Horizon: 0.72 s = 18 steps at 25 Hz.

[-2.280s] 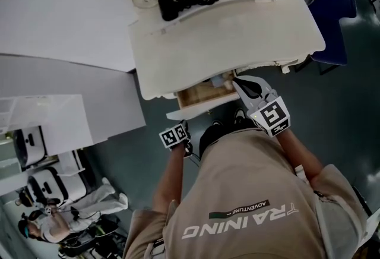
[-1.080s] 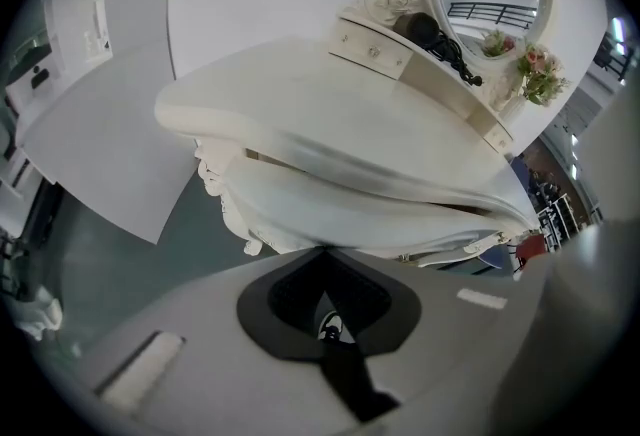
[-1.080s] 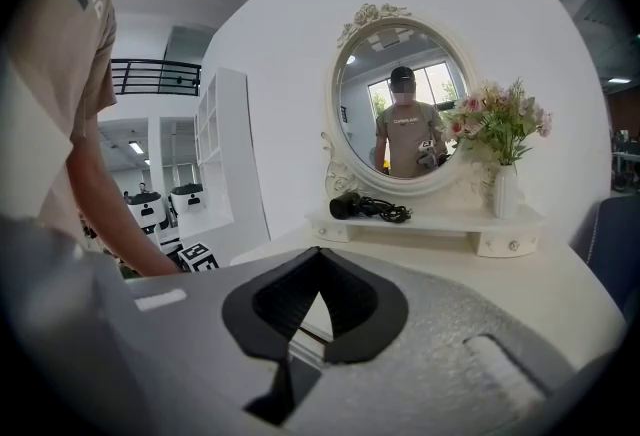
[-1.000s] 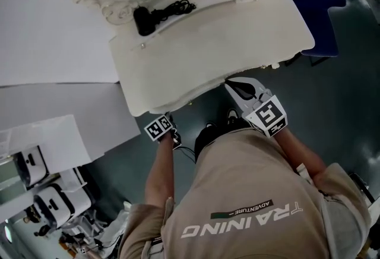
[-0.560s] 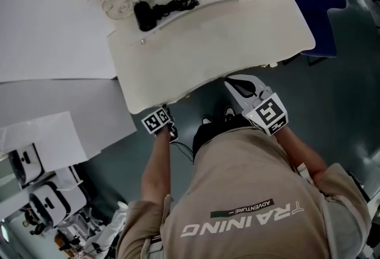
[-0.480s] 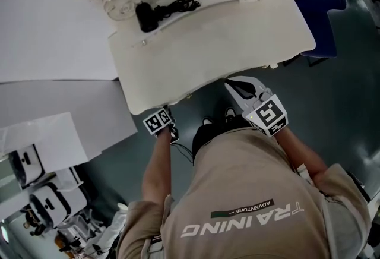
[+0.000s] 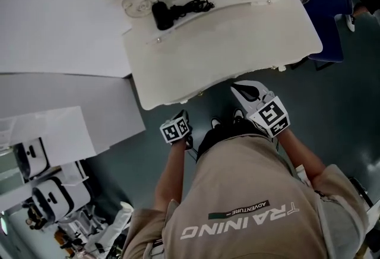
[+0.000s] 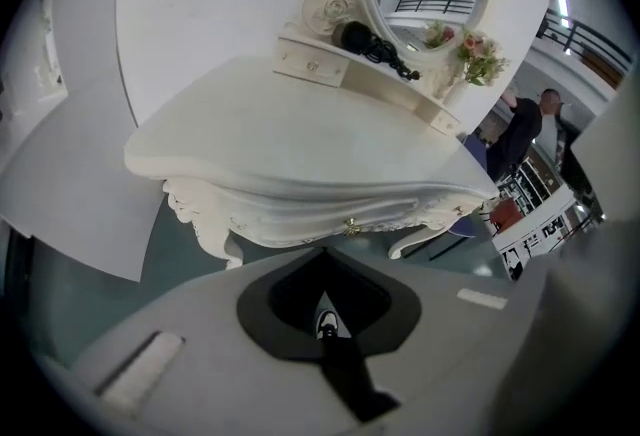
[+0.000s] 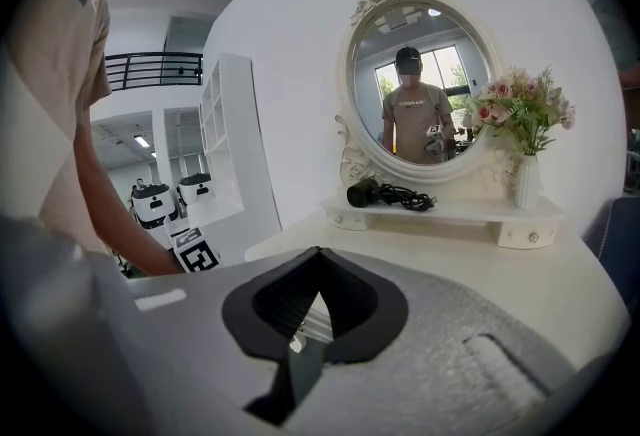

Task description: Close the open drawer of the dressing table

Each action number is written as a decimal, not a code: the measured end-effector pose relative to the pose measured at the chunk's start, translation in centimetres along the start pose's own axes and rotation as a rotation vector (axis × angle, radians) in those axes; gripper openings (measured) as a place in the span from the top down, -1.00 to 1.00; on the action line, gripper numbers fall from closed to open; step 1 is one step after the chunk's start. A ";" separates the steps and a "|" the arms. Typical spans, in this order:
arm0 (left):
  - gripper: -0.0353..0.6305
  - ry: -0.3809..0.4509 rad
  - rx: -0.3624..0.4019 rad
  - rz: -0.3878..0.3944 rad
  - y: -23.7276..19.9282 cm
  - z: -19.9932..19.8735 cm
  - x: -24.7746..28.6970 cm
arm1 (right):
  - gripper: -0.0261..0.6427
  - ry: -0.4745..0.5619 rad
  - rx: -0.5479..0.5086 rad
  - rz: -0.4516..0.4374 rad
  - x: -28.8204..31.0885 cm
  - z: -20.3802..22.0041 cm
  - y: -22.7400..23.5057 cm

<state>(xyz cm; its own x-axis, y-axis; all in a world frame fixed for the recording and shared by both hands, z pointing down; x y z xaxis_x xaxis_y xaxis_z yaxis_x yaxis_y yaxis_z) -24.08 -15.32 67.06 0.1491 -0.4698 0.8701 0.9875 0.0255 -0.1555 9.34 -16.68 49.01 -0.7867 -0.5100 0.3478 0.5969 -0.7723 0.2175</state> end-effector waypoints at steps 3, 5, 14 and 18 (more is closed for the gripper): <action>0.84 0.104 0.014 0.029 0.7 -1.4 -3.0 | 0.91 -0.023 -0.014 -0.021 0.4 0.4 -1.2; 0.84 0.206 0.032 0.042 1.2 -3.1 -5.5 | 0.91 -0.025 -0.038 -0.026 0.8 0.3 -1.9; 0.84 0.671 0.064 0.176 3.6 -12.0 -18.7 | 0.91 0.057 -0.116 0.031 2.0 -4.4 -3.8; 0.84 0.834 0.081 0.237 4.3 -14.4 -23.3 | 0.91 0.093 -0.191 0.037 1.9 -6.8 -4.4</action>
<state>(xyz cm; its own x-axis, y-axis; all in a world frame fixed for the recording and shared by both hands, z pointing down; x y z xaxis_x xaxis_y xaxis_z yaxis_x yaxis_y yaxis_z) -24.03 -17.01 39.39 0.2971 -0.9362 0.1877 0.9403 0.2527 -0.2278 4.15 -16.77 42.47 -0.7813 -0.5653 0.2647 0.5918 -0.8056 0.0264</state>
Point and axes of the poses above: the fingertips, and each gripper's own axes: x forward along the fingers, y to its right, z out of its underside, the point moved 10 cm from there along -x, backward along the fingers, and after that the axes turned 10 degrees about -z, right-handed, at the moved point
